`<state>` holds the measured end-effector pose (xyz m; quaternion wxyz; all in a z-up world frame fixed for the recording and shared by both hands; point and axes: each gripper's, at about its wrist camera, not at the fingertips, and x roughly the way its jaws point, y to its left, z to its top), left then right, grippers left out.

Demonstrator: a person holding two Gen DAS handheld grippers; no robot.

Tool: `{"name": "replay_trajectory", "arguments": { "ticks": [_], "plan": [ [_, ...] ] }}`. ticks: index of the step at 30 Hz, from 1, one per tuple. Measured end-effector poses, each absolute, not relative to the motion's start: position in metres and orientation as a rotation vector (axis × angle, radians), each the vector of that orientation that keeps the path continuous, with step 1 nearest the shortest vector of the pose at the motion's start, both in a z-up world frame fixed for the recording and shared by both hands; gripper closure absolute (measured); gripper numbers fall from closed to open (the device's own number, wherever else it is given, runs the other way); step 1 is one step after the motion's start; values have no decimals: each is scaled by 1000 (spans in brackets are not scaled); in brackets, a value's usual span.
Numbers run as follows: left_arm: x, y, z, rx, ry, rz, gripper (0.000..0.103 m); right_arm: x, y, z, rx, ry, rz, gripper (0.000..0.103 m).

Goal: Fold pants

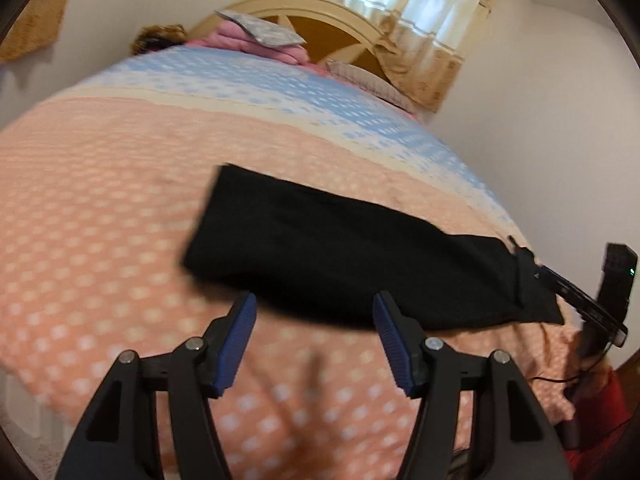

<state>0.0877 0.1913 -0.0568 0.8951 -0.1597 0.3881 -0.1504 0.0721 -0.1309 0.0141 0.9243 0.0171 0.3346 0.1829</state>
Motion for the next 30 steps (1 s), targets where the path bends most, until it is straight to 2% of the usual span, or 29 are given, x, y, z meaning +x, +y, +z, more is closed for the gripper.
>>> {"name": "replay_trajectory", "arguments": {
  "ticks": [6,7,8,9,10,12,15,17,21,24,27,30],
  "plan": [
    [127,199,-81,-524,856,-186,41,116,-94,-7,107,701,421,51],
    [131,203,-81,-537,839,-144,46,121,-90,-16,126,726,431,51],
    [131,204,-82,-522,831,-110,62,121,-87,-23,135,745,439,51],
    [132,205,-82,-483,831,-66,69,123,-82,-34,144,781,450,51],
    [133,204,-82,-433,841,-35,72,122,-80,-40,144,801,455,51],
    [131,202,-84,-371,850,-31,72,121,-75,-56,127,853,462,51],
    [123,192,-74,-252,853,23,62,116,-71,-56,56,856,483,51],
    [113,195,-63,-177,824,114,35,123,-69,-49,43,885,525,51],
    [98,187,-24,-27,647,252,34,147,-76,-19,99,829,597,50],
    [99,171,-14,-45,585,166,34,180,-78,-5,105,789,629,36],
    [114,147,-37,-61,658,80,35,220,-67,-16,127,851,687,36],
    [127,135,-74,-57,759,82,42,243,-51,-44,142,965,730,36]
  ]
}}
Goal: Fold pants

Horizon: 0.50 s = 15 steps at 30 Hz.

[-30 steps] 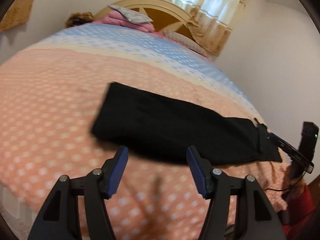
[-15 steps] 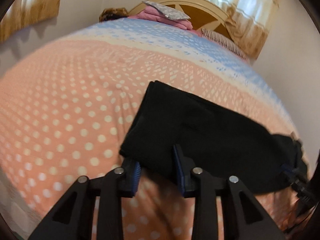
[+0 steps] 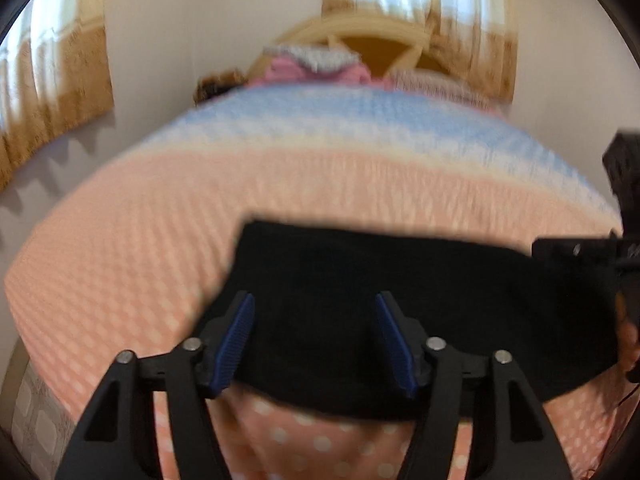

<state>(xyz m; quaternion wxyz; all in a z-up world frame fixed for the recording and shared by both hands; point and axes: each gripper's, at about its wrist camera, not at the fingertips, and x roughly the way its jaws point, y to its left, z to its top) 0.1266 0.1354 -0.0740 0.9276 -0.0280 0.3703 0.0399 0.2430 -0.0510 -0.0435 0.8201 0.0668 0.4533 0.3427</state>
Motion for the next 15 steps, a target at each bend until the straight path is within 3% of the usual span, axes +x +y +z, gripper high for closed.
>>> {"name": "replay_trajectory", "arguments": {
  "ticks": [3,15],
  "plan": [
    [121,134,-93,-7,760,119,42,243,-36,-66,154,1069,766,36],
    [128,124,-94,46,733,147,35,260,9,-83,223,1153,890,32]
  ]
}}
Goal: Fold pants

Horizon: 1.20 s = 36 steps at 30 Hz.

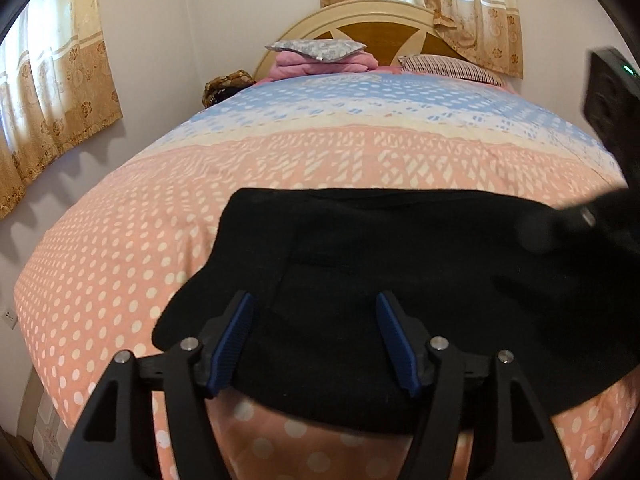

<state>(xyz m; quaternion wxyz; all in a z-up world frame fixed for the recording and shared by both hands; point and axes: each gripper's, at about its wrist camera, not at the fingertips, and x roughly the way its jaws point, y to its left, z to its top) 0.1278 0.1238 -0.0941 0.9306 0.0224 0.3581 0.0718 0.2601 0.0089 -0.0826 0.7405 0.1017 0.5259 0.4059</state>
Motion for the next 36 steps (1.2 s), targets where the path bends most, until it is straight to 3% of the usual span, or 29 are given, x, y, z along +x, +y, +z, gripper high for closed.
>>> {"name": "replay_trajectory", "arguments": {
  "ticks": [4,8,12,17,23,28,34,36],
  "plan": [
    [132,124,-93,38,752,140,32,292,13,-87,372,1191,903,32],
    [135,127,-93,29,754,119,27,343,-42,-95,812,1182,891,33],
    [138,128,-93,34,766,116,26,359,-60,-123,1030,1242,908,43],
    [140,135,-92,21,779,96,23,359,-65,-103,927,1320,929,43],
    [142,132,-92,36,781,112,22,324,-206,-40,763,1027,275,42],
    [143,130,-93,45,782,130,20,286,-289,7,192,916,-479,42],
    [145,129,-94,55,776,150,18,302,-354,-28,256,1074,-602,42],
    [144,129,-95,54,774,152,18,301,-358,-33,223,1049,-602,43]
  ]
}}
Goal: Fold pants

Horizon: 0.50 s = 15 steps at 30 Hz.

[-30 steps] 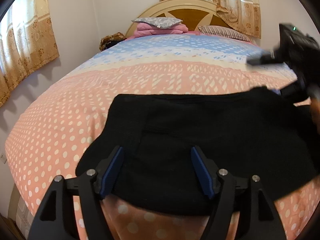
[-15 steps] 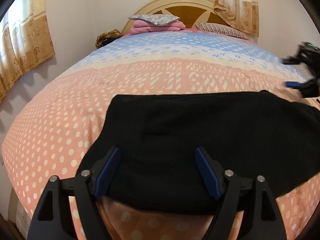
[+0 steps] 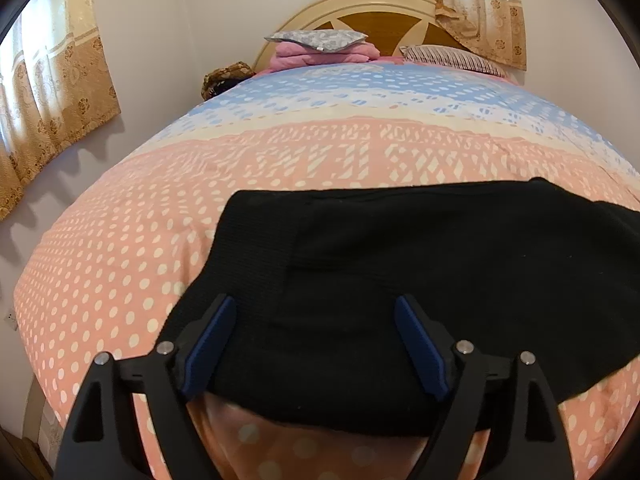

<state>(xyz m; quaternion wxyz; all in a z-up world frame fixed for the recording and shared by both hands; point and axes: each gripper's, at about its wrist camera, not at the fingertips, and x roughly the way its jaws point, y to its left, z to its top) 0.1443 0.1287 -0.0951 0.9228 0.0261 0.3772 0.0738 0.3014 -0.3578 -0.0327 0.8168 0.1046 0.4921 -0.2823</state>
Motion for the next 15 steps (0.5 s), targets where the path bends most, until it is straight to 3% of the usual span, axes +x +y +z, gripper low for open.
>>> {"name": "replay_trajectory", "arguments": {
  "ticks": [3,4,15],
  "plan": [
    [144,127,-96,58,773,158,17,291,-366,-27,272,1014,-615,91],
    [144,127,-96,61,773,160,17,281,-381,-31,314,1000,-599,95],
    [143,127,-96,67,768,179,15,68,-436,3,802,532,-505,97]
  ]
}}
